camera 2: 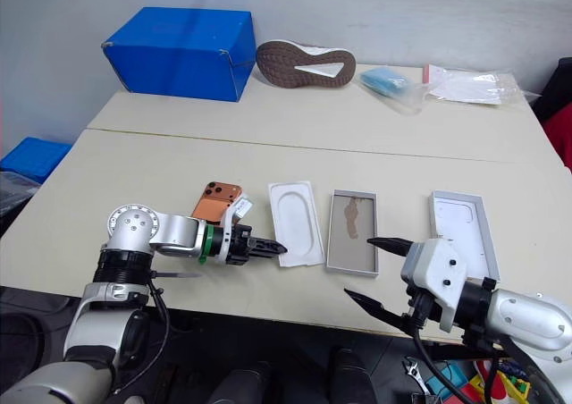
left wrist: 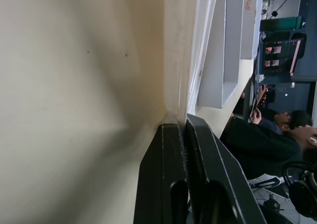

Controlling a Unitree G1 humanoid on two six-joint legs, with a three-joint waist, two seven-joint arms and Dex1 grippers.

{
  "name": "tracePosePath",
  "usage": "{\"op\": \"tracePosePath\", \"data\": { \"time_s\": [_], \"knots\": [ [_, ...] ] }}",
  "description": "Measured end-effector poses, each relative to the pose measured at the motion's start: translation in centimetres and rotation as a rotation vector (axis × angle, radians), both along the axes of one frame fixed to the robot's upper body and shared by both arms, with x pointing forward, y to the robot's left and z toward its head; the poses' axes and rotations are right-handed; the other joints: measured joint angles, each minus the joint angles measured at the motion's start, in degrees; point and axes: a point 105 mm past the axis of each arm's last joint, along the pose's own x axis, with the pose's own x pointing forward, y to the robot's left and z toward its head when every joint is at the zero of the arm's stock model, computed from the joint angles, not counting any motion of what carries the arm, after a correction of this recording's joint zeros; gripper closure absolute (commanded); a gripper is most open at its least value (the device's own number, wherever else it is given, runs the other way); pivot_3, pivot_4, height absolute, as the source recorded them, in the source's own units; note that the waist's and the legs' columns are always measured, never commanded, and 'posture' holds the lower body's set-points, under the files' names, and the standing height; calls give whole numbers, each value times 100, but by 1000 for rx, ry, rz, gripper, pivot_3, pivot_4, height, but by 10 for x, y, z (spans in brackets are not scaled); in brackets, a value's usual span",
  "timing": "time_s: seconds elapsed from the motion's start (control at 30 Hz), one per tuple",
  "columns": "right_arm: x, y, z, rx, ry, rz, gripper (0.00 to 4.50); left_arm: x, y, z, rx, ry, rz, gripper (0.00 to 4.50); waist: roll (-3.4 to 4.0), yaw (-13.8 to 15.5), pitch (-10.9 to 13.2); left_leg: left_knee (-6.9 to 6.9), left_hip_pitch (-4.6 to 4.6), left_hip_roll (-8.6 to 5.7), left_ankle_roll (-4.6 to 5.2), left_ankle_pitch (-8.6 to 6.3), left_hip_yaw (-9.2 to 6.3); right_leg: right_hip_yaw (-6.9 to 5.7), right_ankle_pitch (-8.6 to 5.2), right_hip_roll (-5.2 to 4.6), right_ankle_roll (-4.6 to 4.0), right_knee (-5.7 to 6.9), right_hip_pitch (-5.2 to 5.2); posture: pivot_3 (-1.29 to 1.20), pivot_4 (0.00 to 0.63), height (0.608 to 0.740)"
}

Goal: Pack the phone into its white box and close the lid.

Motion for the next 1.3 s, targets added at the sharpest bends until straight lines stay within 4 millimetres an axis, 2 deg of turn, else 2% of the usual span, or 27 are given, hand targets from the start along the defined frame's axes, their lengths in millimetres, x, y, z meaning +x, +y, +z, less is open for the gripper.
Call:
{"op": "tracePosePath", "data": {
  "time_s": [0.17,0.37,0.5,0.63,0.77,0.9,1.1,1.13,1.3],
  "knots": [
    [0,0,0,-2,0,4,0,2,26,9,5,-14,21,4474,-1,-8,2,0,-1,16,-15,-6,0,-1,-6,37,-10,1,-4,0,150,740],
    [1,4,-1,-46,5,55,0,-2,46,45,-46,-98,-65,4474,-4,-11,8,0,-2,23,-24,-11,1,-2,-10,52,-18,-2,-3,0,150,740],
    [17,6,-19,-123,54,81,0,-7,60,72,-112,-172,-125,4474,-2,-43,12,-1,0,31,-24,-10,3,-3,-16,56,-29,1,-6,0,150,740],
    [41,7,-42,-214,91,95,0,-13,77,74,-103,-231,-198,4474,2,-97,20,-1,-1,53,-18,-6,9,-4,-25,55,-45,-2,-15,0,150,740],
    [60,8,-56,-260,99,109,915,-19,87,66,-87,-236,-272,4500,-6,-117,31,-1,-17,68,-19,-6,6,-10,-35,61,-62,16,-39,0,150,740],
    [67,7,-73,-308,116,159,2278,-22,89,62,-84,-230,-314,4500,-10,-107,34,2,-55,67,-13,-4,8,-6,-35,60,-63,25,-75,0,150,740],
    [64,13,-75,-320,103,261,4358,-22,81,60,-110,-215,-333,4500,-13,-133,36,9,-69,67,-7,-1,7,-5,-34,58,-62,34,-89,0,150,740],
    [62,14,-76,-322,106,278,4480,-22,79,59,-119,-212,-333,4500,-14,-133,36,8,-69,68,-7,-1,7,-5,-34,58,-62,34,-89,0,150,740],
    [50,12,-79,-310,150,325,4480,-21,66,57,-146,-190,-332,4500,-20,-96,40,9,-74,68,-5,-2,3,-7,-34,56,-62,32,-89,0,150,740]
  ]
}}
